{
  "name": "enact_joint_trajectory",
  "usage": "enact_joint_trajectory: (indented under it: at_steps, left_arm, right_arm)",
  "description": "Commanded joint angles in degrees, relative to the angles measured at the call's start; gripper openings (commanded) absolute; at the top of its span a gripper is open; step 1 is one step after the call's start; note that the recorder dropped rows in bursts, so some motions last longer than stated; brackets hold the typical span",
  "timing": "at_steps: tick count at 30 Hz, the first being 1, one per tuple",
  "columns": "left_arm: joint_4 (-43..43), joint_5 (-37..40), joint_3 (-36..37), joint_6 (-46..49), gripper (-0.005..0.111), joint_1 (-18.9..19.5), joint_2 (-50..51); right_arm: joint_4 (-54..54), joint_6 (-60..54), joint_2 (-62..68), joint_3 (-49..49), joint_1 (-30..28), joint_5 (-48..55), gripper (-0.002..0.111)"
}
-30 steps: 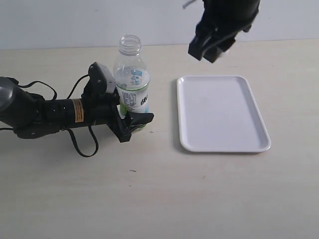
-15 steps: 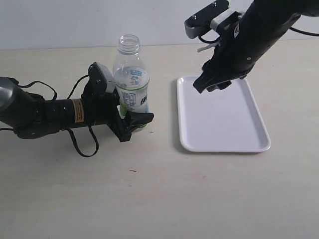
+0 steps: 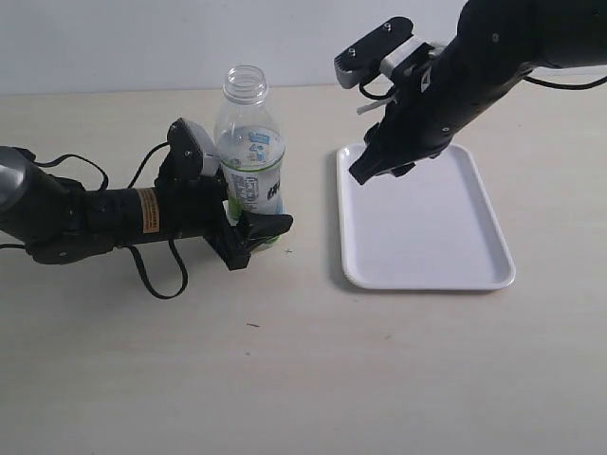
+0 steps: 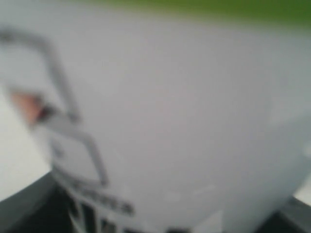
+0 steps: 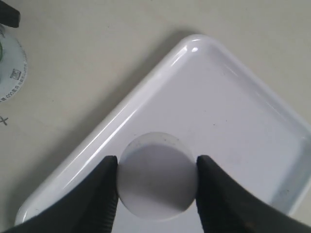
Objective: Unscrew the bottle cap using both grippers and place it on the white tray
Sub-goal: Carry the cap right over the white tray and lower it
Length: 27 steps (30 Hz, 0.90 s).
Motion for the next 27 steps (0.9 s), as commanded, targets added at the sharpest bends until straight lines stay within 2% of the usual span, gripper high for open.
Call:
enact_joint_trajectory:
  at_steps: [1,27]
  left_arm:
    - [-1.1,-2.6,0.0,-0.4,0.0,0.1,-0.5]
    - [-1.1,-2.6,0.0,-0.4,0.0,0.1,-0.5]
  right_arm:
    - [1.0,-0.4,1.7,0.3,-0.3,-0.6,0.0]
    - [3.4,-0.4,7.1,0.3,-0.3,-2.6,0.0]
